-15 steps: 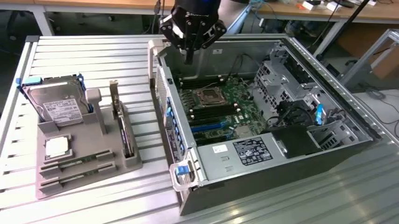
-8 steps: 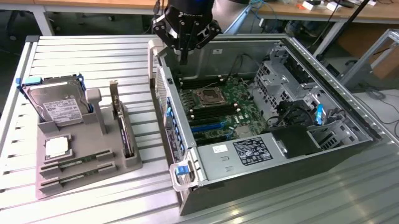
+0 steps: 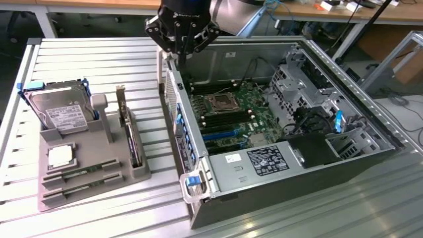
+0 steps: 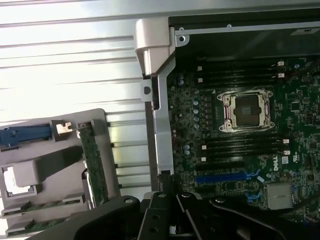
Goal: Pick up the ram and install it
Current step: 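Reach for the ram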
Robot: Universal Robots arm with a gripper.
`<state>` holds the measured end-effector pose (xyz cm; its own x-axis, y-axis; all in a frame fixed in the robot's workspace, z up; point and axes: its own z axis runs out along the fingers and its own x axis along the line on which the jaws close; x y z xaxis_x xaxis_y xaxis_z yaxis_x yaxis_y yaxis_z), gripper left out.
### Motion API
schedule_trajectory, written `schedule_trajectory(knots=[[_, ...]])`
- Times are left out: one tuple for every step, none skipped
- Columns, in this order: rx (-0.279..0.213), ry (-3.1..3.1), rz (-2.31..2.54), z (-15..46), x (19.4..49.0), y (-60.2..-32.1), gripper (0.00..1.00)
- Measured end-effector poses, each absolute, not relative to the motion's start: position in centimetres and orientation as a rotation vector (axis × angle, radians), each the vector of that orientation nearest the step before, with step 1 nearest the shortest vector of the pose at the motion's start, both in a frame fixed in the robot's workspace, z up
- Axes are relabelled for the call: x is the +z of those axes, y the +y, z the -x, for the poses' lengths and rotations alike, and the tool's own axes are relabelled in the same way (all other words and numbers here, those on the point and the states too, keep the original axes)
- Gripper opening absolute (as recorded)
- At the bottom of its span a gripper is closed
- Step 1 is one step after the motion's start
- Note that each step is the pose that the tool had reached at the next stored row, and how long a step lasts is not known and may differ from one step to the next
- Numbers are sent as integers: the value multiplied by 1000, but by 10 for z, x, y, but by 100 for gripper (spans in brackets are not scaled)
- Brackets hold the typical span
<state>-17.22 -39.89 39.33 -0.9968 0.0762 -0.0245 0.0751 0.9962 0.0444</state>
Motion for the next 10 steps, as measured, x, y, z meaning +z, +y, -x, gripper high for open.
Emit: schedule_trajectory(knots=[[68, 3112, -118, 174, 393, -399, 10], [68, 3112, -118, 176, 393, -399, 10], [68, 3112, -118, 179, 393, -399, 10], [68, 3112, -118, 181, 393, -399, 10], [68, 3112, -118, 183, 393, -399, 10], [68, 3112, -118, 185, 393, -399, 10], [68, 3112, -118, 187, 393, -399, 10], [68, 3112, -118, 188, 393, -399, 10], [68, 3112, -118, 189, 393, -399, 10], [68, 3112, -118, 191, 393, -399, 10]])
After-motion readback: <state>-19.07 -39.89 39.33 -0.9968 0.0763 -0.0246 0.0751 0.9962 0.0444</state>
